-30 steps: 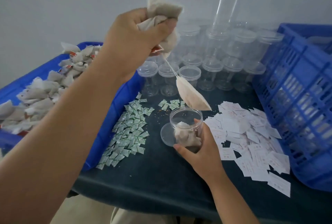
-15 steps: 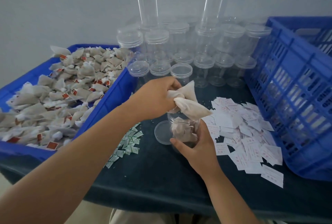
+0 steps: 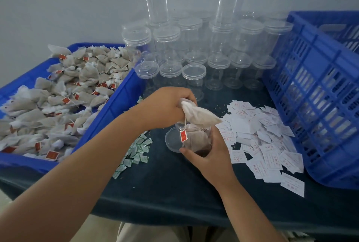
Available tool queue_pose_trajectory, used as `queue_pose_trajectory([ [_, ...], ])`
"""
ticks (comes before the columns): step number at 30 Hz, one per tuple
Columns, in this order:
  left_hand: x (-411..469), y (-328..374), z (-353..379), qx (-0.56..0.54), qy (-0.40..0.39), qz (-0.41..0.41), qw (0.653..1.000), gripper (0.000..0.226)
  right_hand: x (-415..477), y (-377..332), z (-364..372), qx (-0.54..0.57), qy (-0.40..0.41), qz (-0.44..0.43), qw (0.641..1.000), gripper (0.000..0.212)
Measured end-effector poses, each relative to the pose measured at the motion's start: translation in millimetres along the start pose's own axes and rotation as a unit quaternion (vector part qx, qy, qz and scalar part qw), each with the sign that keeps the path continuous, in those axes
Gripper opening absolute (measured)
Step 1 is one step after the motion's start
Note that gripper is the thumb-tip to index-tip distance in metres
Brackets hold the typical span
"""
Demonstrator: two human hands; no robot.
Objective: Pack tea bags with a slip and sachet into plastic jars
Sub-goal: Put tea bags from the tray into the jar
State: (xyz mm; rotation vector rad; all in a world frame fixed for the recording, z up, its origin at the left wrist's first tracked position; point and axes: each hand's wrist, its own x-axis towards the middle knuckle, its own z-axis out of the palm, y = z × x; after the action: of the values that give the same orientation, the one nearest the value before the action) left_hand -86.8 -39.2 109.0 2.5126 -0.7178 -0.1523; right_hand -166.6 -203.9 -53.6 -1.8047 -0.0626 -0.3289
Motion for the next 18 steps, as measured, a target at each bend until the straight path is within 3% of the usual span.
queue_pose_trajectory([
  [2,1,0,2,-0.068,0.086,-0.026,0.994,0.009,0,0,0,0.002,0.005,-0.001,1.0,0.063],
  [5,2,3,-1,-0.149,0.162,-0.049,0.974,0.017,1,0,-1,0.002,0.006,0.002,1.0,0.061],
  [7,2,5,-4,-0.144,0.131,-0.042,0.98,0.017,1,-1,-1,0.002,0.013,0.003,1.0,0.058],
  [9,2,7,-2,-0.092,0.057,-0.05,0.993,0.043,0,-1,-1,0.01,0.02,0.003,1.0,0.056],
  [11,0,9,2,-0.07,0.038,-0.065,0.995,0.067,0,-1,-1,0.014,0.021,0.008,1.0,0.056],
  [14,-9,14,3,-0.104,0.067,0.003,0.992,0.052,0,-2,0,0.014,0.017,0.014,1.0,0.058],
  [16,-12,13,5,-0.047,0.043,0.059,0.996,0.031,0,-4,0,0.018,0.017,0.013,1.0,0.059],
  [18,-10,10,8,0.019,0.048,0.059,0.997,0.02,0,-6,-1,0.016,0.017,0.0,1.0,0.059],
])
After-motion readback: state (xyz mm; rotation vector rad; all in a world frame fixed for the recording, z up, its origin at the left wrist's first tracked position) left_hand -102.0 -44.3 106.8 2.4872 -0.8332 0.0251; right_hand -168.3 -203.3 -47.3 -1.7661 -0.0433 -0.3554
